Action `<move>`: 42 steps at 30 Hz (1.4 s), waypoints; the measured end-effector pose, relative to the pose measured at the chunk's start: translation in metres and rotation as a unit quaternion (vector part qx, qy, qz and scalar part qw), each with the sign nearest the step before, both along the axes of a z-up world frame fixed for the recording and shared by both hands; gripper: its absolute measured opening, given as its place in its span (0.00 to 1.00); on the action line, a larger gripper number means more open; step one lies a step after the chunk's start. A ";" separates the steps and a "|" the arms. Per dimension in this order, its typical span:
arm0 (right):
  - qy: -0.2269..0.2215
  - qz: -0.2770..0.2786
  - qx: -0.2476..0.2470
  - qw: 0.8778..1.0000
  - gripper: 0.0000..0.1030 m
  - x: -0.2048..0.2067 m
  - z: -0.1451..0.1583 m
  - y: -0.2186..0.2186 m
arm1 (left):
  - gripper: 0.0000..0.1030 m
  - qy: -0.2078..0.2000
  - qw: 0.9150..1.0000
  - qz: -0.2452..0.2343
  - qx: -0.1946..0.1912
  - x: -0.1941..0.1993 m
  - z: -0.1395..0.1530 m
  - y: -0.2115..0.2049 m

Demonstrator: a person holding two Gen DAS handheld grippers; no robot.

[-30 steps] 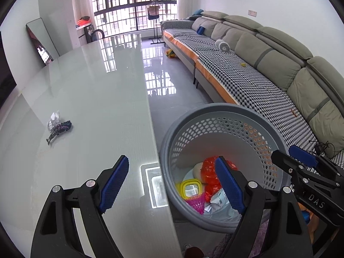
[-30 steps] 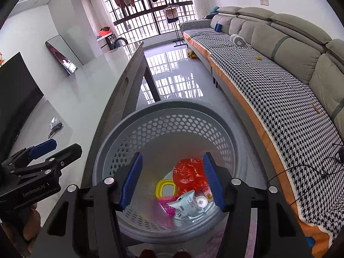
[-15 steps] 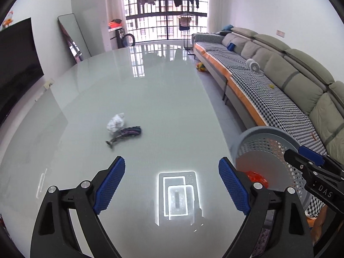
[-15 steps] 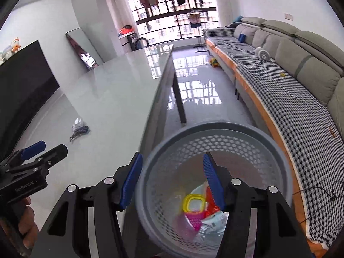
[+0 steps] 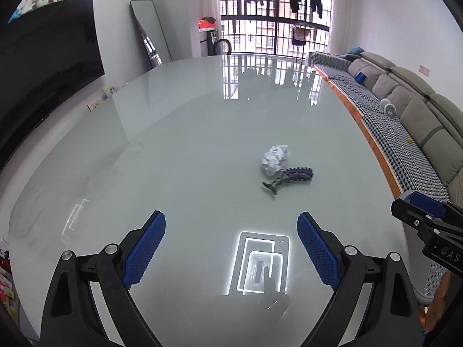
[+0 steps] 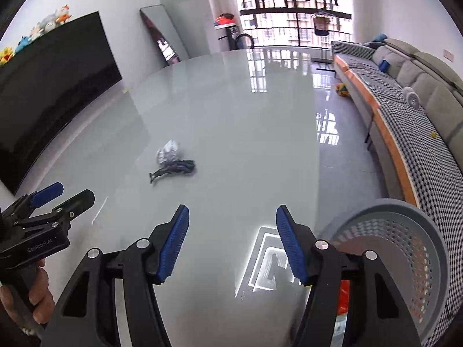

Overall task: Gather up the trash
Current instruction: 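Move both tools back over the table toward the paper and toy lizard, then close the right tool on the purple-spotted toy lizard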

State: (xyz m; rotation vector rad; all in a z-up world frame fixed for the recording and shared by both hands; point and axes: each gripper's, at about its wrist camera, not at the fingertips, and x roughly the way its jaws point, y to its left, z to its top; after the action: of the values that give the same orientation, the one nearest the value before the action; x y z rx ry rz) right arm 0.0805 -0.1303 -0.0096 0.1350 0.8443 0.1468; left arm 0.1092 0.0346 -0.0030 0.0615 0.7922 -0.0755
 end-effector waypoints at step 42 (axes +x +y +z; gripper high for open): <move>0.065 0.083 -0.094 0.990 0.80 0.123 -0.056 0.120 | 0.94 0.020 0.997 0.050 -0.053 0.017 -0.027 0.084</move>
State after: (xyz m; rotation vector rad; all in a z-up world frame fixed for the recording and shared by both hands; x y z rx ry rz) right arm 0.2033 -0.0100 -0.0652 -0.1036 0.9939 0.2148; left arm 0.1258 0.1185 -0.0302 -0.0802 0.8286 -0.0233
